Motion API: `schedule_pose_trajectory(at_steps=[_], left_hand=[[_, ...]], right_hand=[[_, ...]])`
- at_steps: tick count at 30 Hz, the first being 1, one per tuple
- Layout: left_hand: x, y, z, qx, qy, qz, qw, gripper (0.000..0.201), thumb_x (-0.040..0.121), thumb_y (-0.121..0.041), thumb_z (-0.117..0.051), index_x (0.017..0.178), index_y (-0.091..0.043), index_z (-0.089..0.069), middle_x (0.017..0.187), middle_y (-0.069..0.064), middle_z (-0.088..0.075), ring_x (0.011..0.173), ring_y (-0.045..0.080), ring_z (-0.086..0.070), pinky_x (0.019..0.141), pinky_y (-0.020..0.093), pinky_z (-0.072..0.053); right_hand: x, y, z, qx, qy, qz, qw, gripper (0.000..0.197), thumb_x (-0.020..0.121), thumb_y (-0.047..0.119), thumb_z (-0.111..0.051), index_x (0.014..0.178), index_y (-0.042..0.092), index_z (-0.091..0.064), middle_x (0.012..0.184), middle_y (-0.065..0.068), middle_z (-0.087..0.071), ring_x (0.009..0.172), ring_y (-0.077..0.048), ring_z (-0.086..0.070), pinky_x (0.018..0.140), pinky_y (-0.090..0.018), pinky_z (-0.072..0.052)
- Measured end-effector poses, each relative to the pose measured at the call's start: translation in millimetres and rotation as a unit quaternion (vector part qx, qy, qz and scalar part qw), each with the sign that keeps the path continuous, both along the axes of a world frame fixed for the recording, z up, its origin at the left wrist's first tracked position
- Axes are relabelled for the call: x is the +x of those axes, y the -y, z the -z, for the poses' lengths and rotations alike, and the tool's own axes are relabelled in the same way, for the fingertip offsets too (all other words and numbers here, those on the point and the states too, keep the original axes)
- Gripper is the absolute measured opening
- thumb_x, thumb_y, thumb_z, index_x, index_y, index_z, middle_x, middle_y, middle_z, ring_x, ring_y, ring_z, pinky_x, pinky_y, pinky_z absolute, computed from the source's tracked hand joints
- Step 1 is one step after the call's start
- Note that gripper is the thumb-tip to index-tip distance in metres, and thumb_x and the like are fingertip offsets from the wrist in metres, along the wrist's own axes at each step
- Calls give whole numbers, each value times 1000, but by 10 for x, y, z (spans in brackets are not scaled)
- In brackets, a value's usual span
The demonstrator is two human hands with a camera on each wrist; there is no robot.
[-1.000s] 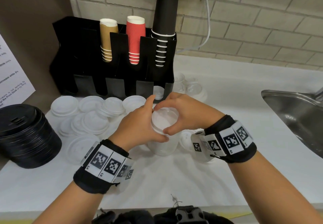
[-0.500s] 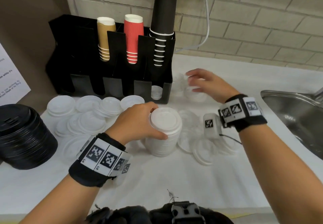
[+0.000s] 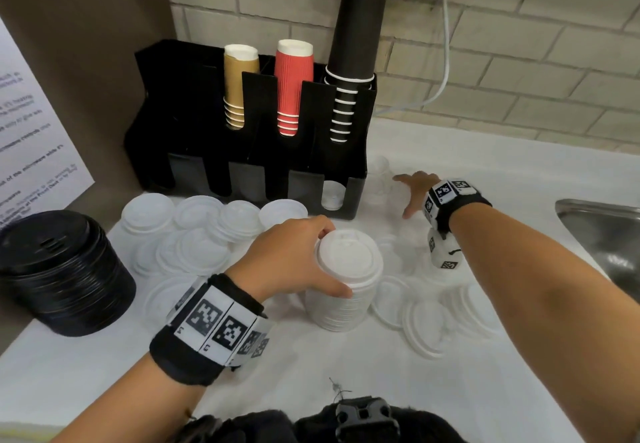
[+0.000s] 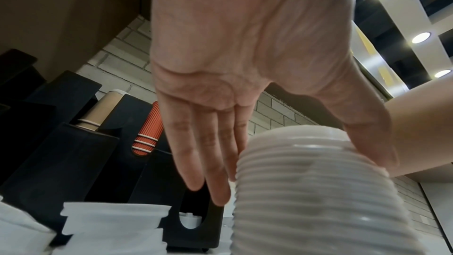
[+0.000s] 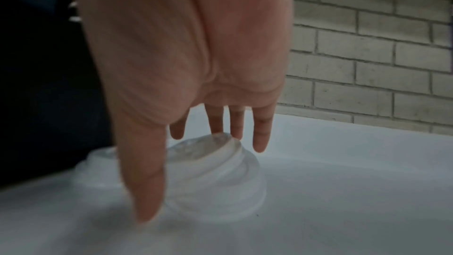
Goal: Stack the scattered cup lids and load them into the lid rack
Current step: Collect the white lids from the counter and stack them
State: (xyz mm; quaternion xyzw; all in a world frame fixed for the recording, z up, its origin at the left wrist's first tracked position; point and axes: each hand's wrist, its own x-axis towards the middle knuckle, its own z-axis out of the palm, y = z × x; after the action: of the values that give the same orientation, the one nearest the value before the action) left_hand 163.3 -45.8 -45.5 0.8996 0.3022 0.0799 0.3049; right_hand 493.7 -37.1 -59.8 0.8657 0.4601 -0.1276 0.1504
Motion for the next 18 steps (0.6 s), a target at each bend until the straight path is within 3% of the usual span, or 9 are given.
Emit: schedule_pose_trajectory(at_steps=[3,6,9,11,13,15,18], left_hand=[[3,2,3,6,0,2,1000,74,47,-64,-81,111,-40,-52,106,-23,-59,86,-8,-53,71,23,-48],[6,5,6,9,1,1,1000,74,47,-64,-81,111,-39,-52,105,-23,-59,85,-7,-54,73,26,-50],[7,9,6,5,5,0,1000,74,46,-65,-80,110,-39,-53,104,-23,-60,85,-7,-54,73,26,-51],[8,14,2,2,6,0,1000,74,46,-64,-80,110,-39,-53,104,-23,-60,85,-7,-54,74,27,-51],[7,16,0,0,7,-2,1000,74,46,-64,-80,110,-39,-53,104,-23,-60,85,-7,-54,75,28,-52],[3,19,-1,-2,7,-5,1000,74,46,-64,-81,110,-39,-53,105,-24,-60,85,-7,-54,76,29,-52],[0,21,4,0,1,-7,1000,74,48,-62,-83,111,-39,-53,107,-23,-60,87,-6,-54,75,26,-50]], right_hand=[[6,18,-17,-9,3,6,1000,94,76,21,-80,149,36,-23,143,-14,-31,134,-42,-30,104,-51,-39],[65,96,-94,43,-38,20,998,84,72,29,-81,141,39,-33,136,-10,-37,126,-37,-41,99,-48,-43],[62,141,-267,75,-198,21,977,80,69,34,-84,135,42,-39,132,1,-44,119,-22,-46,105,-40,-39],[36,126,-349,74,-252,20,965,80,70,42,-82,137,44,-37,130,5,-46,120,-19,-45,110,-41,-35],[60,87,-350,90,-208,26,974,71,78,50,-72,139,41,-36,133,4,-49,121,-20,-48,110,-40,-35],[137,66,-258,89,-123,39,988,66,84,44,-68,141,36,-37,141,0,-47,125,-23,-49,106,-34,-36],[192,124,-59,10,-66,46,997,83,79,36,-75,147,39,-28,150,-3,-39,133,-28,-42,96,-31,-36]])
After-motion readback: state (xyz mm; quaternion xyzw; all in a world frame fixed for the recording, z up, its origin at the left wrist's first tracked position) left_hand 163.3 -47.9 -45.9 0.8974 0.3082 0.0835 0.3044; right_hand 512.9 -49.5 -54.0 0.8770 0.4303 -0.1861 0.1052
